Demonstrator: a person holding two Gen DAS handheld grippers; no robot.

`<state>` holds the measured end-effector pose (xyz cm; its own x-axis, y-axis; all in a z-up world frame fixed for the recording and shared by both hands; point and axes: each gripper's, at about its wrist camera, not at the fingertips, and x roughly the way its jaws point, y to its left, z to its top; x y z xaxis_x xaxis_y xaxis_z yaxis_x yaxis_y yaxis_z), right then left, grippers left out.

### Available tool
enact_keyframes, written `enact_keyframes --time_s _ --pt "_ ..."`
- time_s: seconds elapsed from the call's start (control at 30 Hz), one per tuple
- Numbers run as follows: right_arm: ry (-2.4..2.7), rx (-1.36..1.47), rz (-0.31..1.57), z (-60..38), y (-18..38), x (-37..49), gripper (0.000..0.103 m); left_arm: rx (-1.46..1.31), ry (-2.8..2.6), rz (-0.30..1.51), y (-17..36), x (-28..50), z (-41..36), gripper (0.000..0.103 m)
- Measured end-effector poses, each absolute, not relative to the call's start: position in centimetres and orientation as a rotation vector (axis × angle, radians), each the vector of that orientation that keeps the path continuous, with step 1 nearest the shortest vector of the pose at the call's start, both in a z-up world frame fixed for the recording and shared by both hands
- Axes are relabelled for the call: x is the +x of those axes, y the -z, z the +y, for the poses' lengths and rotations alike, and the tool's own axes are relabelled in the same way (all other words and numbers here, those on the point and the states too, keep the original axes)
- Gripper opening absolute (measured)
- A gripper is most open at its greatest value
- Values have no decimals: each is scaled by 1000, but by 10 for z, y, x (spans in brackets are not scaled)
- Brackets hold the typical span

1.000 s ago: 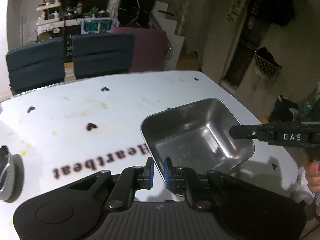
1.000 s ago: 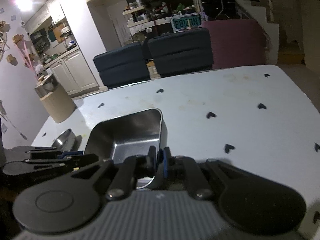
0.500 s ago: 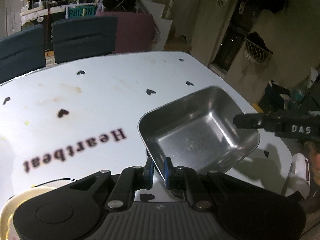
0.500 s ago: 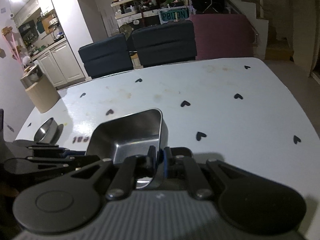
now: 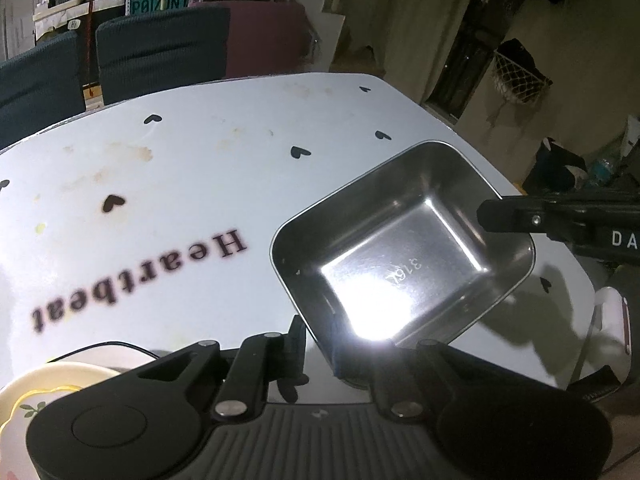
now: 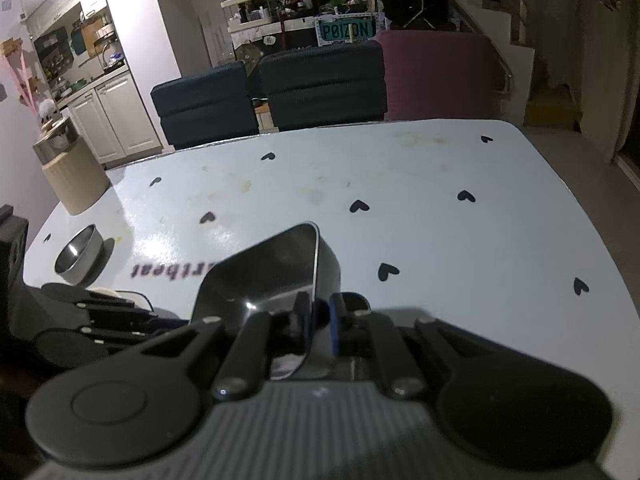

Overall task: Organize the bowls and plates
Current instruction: 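Carry the steel tray across the table with both grippers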

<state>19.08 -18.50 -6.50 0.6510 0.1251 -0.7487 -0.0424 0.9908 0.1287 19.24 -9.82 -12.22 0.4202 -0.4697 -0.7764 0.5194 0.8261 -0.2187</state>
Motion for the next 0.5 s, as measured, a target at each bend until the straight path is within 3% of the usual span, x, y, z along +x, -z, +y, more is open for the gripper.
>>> enact_keyframes --time_s 0.5 --pt "-75 59 903 -184 73 195 12 54 639 999 138 198 -102 14"
